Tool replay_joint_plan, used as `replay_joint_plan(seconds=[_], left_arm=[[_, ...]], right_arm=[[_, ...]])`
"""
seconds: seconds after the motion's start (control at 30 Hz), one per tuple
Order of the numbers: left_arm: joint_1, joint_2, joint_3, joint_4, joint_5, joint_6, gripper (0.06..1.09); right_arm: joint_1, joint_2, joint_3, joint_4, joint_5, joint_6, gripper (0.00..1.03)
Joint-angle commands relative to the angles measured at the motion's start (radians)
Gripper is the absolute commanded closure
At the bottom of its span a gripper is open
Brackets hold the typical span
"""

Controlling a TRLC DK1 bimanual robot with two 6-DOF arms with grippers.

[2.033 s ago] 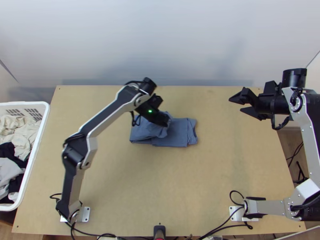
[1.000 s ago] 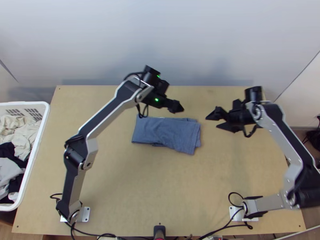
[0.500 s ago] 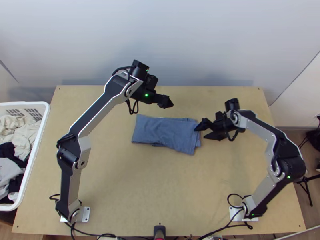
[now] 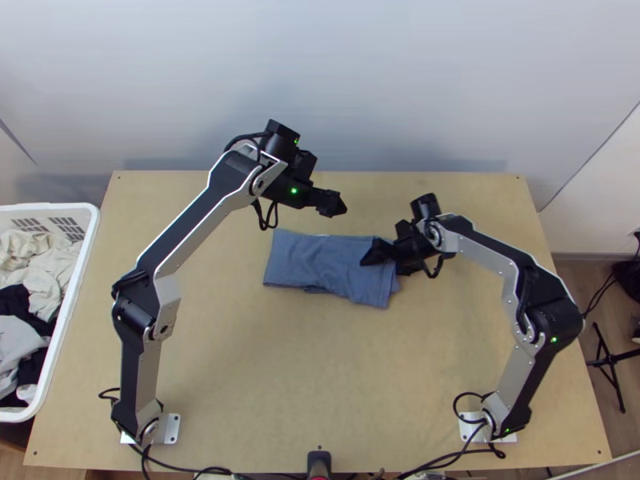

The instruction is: Fold the t-shirt

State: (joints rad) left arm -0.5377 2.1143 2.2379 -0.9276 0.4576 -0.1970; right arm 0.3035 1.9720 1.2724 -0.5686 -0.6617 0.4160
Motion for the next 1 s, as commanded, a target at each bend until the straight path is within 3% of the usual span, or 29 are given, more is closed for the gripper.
replay_joint_plan(seconds=[0.0, 0.37, 0.67, 0.97], left_arm=[[0.018, -0.02, -0.003, -0.016, -0.019, -0.007, 0.1], [0.071, -0.05, -0.02, -0.02, -0.025, 0.002, 0.1], [0.116, -0.065, -0.004, 0.006, -0.057, 0.002, 0.1], [0.147, -0.091, -0.014, -0.005, -0.069, 0.001, 0.1]], right_arm=[[0.002, -0.028, 0.019, 0.096, 0.137, 0.03, 1.0], [-0.349, -0.105, 0.061, 0.108, 0.186, -0.016, 1.0], [-0.543, -0.058, 0.091, 0.11, 0.298, -0.063, 1.0], [-0.659, 0.025, 0.177, 0.11, 0.436, 0.023, 1.0]])
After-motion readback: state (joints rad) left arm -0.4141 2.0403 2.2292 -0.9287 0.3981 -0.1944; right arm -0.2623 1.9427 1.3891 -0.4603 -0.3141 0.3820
